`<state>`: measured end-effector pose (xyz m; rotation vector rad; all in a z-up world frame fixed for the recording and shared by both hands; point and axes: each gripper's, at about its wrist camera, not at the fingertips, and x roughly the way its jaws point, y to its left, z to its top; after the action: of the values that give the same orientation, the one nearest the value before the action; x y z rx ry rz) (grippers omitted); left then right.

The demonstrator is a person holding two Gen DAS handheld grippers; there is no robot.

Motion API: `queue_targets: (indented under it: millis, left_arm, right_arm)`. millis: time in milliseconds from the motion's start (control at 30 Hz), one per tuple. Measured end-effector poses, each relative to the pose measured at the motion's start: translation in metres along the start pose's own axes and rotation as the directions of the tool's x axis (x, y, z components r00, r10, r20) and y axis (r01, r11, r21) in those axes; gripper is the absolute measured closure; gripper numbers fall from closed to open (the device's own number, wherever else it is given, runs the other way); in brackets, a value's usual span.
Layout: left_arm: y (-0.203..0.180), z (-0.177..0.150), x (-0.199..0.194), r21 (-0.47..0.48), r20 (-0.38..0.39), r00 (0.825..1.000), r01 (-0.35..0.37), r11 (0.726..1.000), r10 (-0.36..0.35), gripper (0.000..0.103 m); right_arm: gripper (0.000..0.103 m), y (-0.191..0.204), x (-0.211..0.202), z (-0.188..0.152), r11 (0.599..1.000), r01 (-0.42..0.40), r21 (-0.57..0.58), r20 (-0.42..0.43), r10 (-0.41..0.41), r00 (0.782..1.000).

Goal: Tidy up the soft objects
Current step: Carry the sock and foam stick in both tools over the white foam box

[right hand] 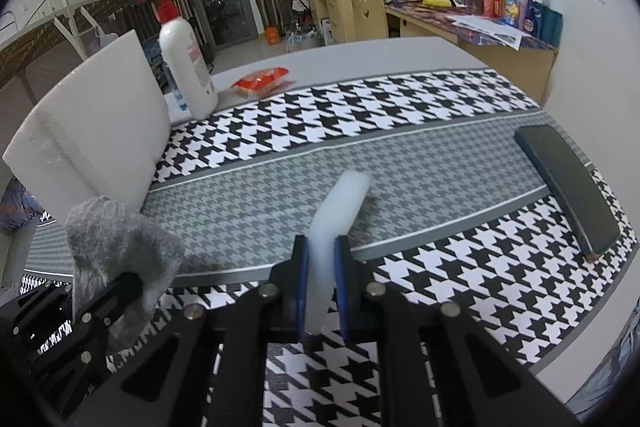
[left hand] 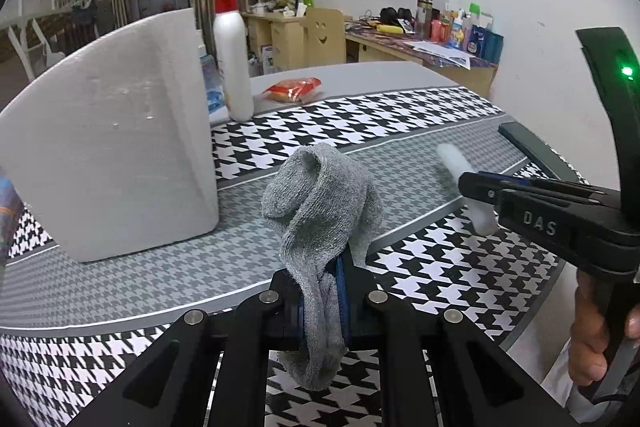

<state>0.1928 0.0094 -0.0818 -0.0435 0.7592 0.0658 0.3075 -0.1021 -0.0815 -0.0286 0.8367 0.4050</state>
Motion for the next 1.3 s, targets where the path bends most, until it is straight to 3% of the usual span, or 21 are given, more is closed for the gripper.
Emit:
queue_targets:
  millis: [600, 1300]
  left_arm:
    - [0.01, 0.01, -0.027, -0.015, 0.075, 0.996, -0.046, 0.999, 0.047, 0.09]
    - [0.027, 0.036, -0.06, -0.029, 0.177, 0.983, -0.049, 0.998, 0.053, 0.09]
  right_arm:
    - [0.087, 0.017, -0.037, 0.004, 0.998, -0.023, -0.052, 0.086, 0.028, 0.996]
    - [0.087, 0.035, -0.07, 0.012, 0.992, -0.061, -0.115, 0.191, 0.082, 0.978]
